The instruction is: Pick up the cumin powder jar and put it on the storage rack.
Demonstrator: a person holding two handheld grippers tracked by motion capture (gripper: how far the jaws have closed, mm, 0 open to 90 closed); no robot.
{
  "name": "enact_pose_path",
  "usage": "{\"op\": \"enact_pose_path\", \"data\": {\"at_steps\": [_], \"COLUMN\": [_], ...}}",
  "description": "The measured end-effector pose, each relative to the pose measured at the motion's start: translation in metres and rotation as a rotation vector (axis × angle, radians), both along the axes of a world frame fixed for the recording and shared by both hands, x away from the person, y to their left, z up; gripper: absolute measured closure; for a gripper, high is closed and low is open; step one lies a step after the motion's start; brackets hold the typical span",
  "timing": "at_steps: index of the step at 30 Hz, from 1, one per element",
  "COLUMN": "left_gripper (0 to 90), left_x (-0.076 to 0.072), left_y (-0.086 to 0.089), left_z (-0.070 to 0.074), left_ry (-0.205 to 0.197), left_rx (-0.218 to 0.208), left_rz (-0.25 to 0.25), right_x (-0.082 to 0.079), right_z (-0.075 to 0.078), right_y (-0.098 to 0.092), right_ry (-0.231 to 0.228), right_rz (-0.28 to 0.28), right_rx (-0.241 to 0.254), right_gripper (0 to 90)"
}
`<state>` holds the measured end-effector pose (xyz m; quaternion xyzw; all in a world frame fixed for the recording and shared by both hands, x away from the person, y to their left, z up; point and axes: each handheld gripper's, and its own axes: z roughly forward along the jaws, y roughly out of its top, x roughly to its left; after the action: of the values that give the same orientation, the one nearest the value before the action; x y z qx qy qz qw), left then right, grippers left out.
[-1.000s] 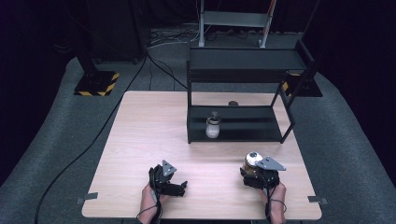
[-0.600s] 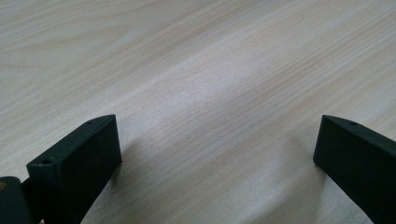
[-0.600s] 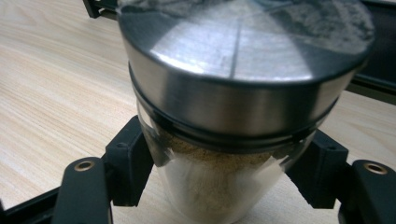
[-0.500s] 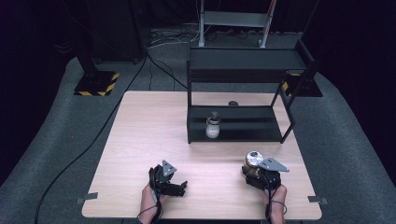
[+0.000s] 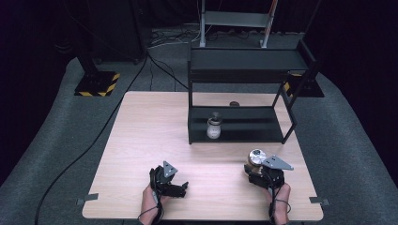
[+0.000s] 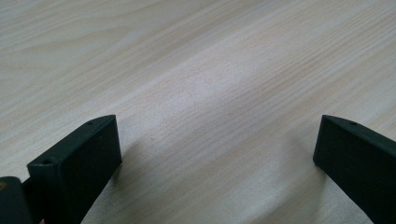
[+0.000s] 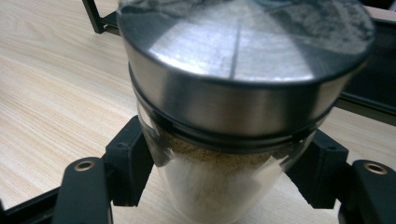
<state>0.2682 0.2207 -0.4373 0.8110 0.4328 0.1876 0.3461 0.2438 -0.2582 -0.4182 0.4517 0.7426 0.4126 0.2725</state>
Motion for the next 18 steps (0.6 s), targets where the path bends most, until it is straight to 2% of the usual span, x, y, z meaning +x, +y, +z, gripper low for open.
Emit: {"op": "enact_pose_path", "data": {"at_steps": [8, 18], "left_gripper": [0.3, 0.3], "left_x": [0.000, 0.000], "left_y": [0.000, 0.000], "left_z": [0.000, 0.000], "left_ry": [0.001, 0.001], "left_rx": [-0.001, -0.001], "left_rz": [0.001, -0.001], "right_x": [0.003, 0.014], "right_z": [0.006, 0.018], "right_y": [-0.002, -0.001], "right_ry": [-0.003, -0.014], "right_rz": [-0.002, 0.006], "right_rx": [-0.003, -0.014], "right_gripper": [30.2, 30.3]}}
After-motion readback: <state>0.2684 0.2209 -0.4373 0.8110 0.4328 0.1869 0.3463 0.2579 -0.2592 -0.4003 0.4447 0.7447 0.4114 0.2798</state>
